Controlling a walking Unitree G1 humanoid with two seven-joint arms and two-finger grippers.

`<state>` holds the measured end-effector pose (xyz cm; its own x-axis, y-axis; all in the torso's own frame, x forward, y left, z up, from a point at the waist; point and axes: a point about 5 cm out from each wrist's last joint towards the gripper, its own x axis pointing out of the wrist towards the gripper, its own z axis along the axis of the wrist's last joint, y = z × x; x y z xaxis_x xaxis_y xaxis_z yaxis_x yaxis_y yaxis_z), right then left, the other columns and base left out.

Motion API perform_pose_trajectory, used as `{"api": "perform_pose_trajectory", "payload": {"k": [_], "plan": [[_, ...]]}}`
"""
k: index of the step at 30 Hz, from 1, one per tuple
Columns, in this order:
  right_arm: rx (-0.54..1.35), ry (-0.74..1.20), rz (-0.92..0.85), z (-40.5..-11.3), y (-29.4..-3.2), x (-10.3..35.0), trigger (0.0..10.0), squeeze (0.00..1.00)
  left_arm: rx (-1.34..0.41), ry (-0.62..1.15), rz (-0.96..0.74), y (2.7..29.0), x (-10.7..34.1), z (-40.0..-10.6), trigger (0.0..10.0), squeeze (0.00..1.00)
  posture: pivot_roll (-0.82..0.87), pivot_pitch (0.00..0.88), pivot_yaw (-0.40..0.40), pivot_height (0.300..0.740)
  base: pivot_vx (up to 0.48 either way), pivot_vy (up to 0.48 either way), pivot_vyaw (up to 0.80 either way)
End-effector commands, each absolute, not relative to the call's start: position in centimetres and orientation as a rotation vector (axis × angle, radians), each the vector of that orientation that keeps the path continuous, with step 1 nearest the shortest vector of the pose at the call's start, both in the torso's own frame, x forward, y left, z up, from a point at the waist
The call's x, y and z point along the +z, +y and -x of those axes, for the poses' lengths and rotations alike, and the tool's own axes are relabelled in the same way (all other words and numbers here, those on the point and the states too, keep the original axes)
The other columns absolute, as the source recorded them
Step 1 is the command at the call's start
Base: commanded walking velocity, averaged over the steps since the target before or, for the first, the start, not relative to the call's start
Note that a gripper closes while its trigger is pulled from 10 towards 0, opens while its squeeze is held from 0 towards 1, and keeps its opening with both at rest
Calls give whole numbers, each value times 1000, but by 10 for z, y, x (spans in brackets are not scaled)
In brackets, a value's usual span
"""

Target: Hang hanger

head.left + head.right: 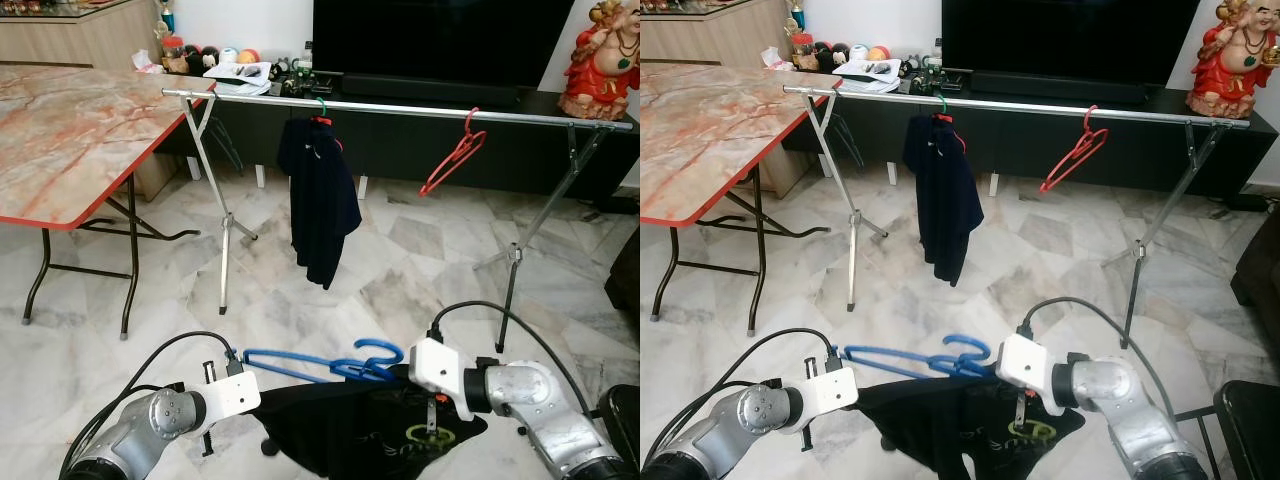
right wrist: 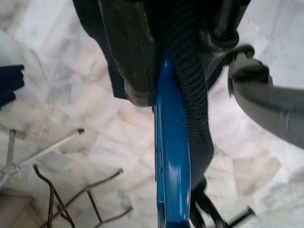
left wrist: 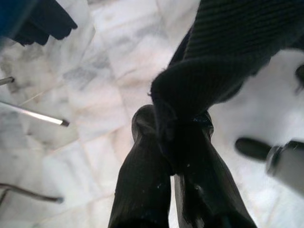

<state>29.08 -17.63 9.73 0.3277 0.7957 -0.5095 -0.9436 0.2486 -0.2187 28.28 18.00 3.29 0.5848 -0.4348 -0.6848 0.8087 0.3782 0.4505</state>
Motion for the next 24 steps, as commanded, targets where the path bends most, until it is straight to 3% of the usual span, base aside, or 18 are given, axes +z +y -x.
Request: {"api": "perform_pose_trajectory", "payload": {"k": [1, 2, 3, 4, 7, 8, 17, 24], "plan": [[1126, 297, 589, -296, -199, 113, 10000, 0, -771, 638, -784, 212, 24, -271, 0, 0, 118, 70, 7, 740, 0, 0, 0], [1126, 297, 589, -296, -199, 113, 10000, 0, -771, 638, -784, 212, 24, -271, 0, 0, 118, 70, 7, 740, 0, 0, 0], [1135, 324, 604, -294, -196, 106, 10000, 0, -814, 563, -699, 201, 33, -273, 2941, 0, 118, 70, 7, 740, 0, 0, 0], [1139, 352, 625, -293, -195, 100, 10000, 0, -818, 532, -643, 197, 40, -276, 10000, 0, 126, 67, 9, 740, 0, 0, 0], [1150, 380, 650, -291, -193, 93, 10000, 0, -848, 494, -615, 194, 47, -276, 10000, 0, 126, 67, 9, 740, 0, 0, 0], [1152, 388, 659, -290, -191, 90, 10000, 0, -870, 479, -592, 193, 52, -275, 10000, 1000, 126, 67, 9, 740, 0, 0, 0], [1089, 411, 724, -297, -186, 76, 10000, 0, -1076, 502, -553, 194, 78, -256, 10000, 1000, 135, 51, 10, 740, 0, 0, 0], [1095, 392, 719, -301, -179, 74, 10000, 0, -1049, 420, -464, 187, 96, -263, 10000, 1000, 132, 32, 13, 740, 0, 0, 0]]}}
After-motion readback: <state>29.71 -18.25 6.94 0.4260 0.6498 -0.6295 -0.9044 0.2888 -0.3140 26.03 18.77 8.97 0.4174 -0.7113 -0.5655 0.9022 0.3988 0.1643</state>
